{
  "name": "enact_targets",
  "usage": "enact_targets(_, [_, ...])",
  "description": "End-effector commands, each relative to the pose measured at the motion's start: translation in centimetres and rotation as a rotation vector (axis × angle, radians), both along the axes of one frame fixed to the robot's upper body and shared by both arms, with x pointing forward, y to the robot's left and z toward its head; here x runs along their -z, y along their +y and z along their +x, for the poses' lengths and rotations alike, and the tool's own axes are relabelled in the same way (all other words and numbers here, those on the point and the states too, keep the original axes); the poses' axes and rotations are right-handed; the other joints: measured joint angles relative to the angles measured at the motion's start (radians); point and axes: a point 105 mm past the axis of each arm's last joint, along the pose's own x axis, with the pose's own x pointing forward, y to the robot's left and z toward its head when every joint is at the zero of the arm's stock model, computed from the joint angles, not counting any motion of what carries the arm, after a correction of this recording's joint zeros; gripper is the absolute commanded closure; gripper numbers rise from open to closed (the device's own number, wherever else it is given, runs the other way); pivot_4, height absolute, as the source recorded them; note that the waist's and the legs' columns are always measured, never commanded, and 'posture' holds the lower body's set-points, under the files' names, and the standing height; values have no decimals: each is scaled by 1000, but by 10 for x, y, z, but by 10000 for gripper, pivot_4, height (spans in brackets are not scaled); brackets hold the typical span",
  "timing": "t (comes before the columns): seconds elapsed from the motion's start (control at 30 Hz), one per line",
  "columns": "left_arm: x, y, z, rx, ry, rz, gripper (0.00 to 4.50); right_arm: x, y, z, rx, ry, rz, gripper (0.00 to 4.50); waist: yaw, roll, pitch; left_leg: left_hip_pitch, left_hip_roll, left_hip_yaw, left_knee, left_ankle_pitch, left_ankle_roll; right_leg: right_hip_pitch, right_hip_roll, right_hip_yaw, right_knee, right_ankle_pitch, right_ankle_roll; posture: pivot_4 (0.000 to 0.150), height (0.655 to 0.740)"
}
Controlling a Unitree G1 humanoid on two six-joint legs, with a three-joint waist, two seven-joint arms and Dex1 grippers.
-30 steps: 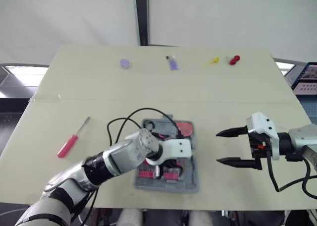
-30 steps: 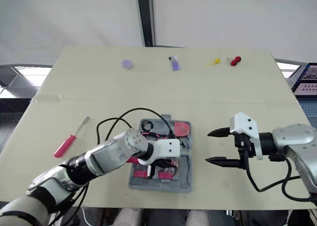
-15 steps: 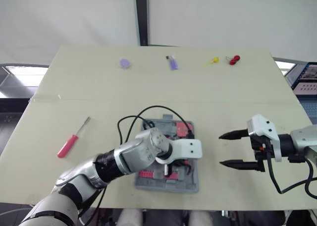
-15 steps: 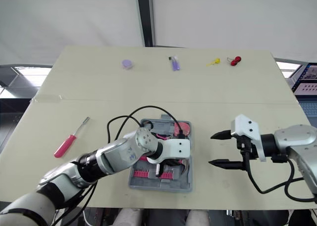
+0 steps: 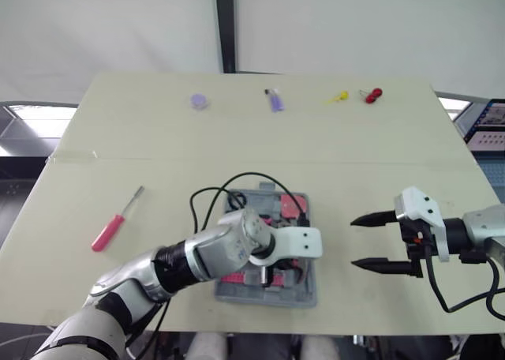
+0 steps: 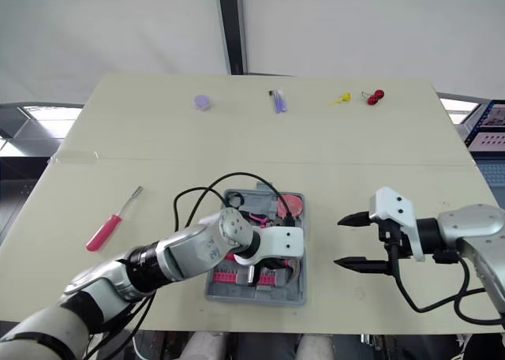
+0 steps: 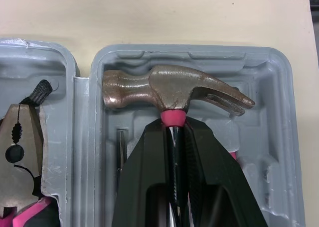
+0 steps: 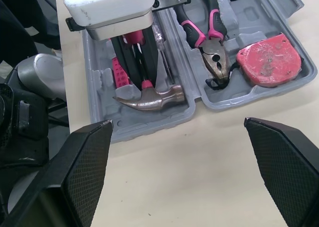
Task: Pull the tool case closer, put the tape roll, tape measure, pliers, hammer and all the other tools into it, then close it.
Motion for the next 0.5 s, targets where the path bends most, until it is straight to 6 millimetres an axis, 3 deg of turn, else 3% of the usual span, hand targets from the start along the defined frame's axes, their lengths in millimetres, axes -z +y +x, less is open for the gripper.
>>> enact_targets(0.03, [-2, -5, -5, 24, -13, -15, 44640, -10, 2, 0, -6, -58, 8, 0, 0, 0, 0, 0, 0, 0, 0, 0, 0, 0, 0, 0, 0, 0, 0, 1500, 7400])
enact_targets(0.5, [-1, -7, -8, 22, 8, -28, 44640, -8, 2, 1, 1, -61, 16, 0, 0, 0, 0, 0, 0, 0, 0, 0, 0, 0, 0, 0, 0, 0, 0, 1500, 7400])
